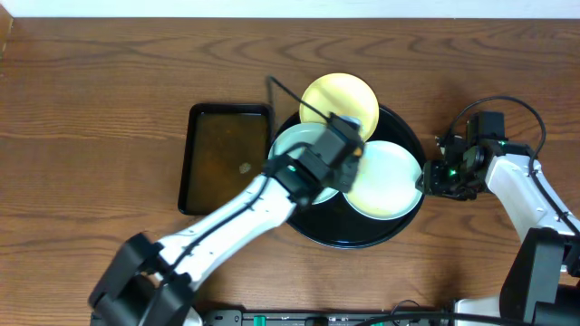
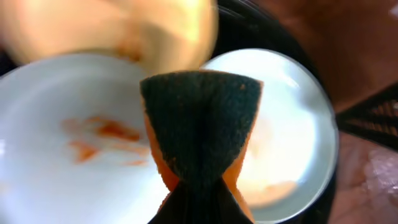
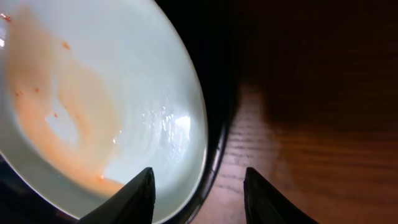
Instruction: Clean dirty plates on tray and stack at the side
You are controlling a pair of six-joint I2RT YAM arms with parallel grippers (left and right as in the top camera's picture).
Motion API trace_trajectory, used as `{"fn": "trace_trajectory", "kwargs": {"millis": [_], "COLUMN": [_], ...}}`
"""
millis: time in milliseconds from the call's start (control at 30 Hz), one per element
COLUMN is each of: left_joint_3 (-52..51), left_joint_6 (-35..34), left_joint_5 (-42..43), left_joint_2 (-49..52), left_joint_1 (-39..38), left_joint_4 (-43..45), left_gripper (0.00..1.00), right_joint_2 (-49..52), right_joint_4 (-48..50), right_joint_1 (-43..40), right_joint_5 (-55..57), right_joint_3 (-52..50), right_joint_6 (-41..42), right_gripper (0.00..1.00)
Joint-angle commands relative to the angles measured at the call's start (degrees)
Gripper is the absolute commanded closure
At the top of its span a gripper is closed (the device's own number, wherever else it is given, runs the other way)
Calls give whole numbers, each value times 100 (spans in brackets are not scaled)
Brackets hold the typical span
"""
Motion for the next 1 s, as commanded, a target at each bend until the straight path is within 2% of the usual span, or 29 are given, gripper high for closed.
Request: {"fn": "trace_trajectory", "kwargs": {"millis": [0,233,400,500,567,733,967], "left_joint_3": [0,0,-28,-68,-68,-70,-79], "left_joint_6": [74,55,-413,-557,-553,-553,-553], "left_joint_5": [-208,-308,-304,-238,-243,-243,-243], "left_joint_2": [-476,-890,-872,-870,-870,-870,-870], "left_joint_1": [503,1532,2356,2830,2909,2924,2924], "left_joint_4": [-516,-1333,-1843,-1991,-1993,-2020,-2044], "left_gripper": [92,93,92,93,93,93,93], "right_joint_2": [17,17,17,20,48,129,584], "right_joint_4": [162,223,262,621,841,1165,1276], "right_joint_1": [55,94,372,715,844,1019,1027], "right_joint_5": [-306,-286,127,603,979,979,826], "right_joint_3": [50,332,621,664,660,654,654], "right_joint_6": [-284,-442,-758,-1281,-1290,-1449,-1478], "right_gripper": [56,54,47,45,46,52,52]}}
